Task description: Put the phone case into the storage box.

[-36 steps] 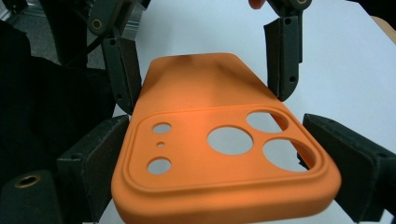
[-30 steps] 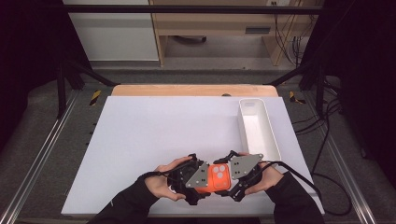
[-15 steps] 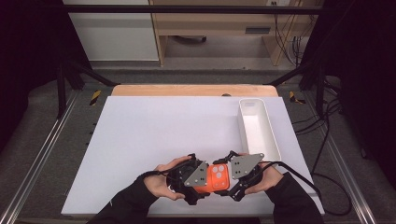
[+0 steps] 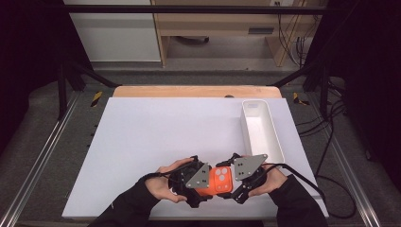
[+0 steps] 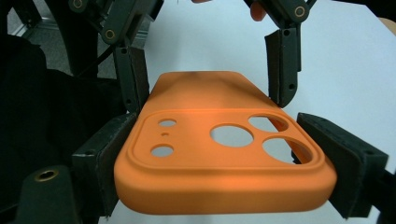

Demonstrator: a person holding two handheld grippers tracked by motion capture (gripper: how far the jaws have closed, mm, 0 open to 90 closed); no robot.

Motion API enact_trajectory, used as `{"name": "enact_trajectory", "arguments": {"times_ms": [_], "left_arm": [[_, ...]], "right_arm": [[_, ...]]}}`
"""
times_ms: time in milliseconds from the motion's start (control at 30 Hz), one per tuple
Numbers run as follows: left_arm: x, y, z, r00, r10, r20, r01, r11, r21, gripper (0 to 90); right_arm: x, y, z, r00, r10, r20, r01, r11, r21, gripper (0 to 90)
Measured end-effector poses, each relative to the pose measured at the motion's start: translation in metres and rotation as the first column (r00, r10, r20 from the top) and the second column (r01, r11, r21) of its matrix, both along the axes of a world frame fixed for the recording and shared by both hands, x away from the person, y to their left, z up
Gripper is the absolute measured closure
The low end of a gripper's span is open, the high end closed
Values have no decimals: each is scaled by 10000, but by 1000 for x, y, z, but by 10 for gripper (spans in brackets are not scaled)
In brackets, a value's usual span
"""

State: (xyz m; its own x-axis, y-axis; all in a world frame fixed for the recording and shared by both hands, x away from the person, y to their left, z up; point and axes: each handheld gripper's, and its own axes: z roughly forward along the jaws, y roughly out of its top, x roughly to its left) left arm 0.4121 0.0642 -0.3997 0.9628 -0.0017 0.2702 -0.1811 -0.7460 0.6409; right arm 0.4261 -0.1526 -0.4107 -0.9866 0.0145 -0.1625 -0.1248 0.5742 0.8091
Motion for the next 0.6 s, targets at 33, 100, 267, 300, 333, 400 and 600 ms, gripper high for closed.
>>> {"name": "enact_trajectory", "arguments": {"times_ms": [33,100,267,300,333,400,600], "left_arm": [[0,0,0,10000,-13,-87,13,10000,-4,143],[0,-1,0,9999,-2,-144,2,10000,22,143],[1,-2,0,9998,95,-155,-95,9999,54,144],[1,-2,0,9998,122,-161,-121,9999,58,147],[2,-2,0,9997,150,-178,-150,9999,26,150],[2,-1,0,9996,206,-216,-206,9998,-28,152],[5,8,6,9983,392,-436,-410,9983,-423,108]], "right_arm": [[0,0,0,10000,-18,4,18,10000,14,159],[0,0,1,10000,-16,-78,16,10000,-3,159],[0,0,1,9999,-61,-100,60,10000,-77,159],[0,0,1,9999,-105,-102,104,9999,-72,160],[0,-1,1,9998,-148,-100,147,9999,-77,160],[1,-1,2,9996,-227,-137,226,9997,-92,160],[2,-3,5,9990,-448,-80,448,9989,-114,161]]}}
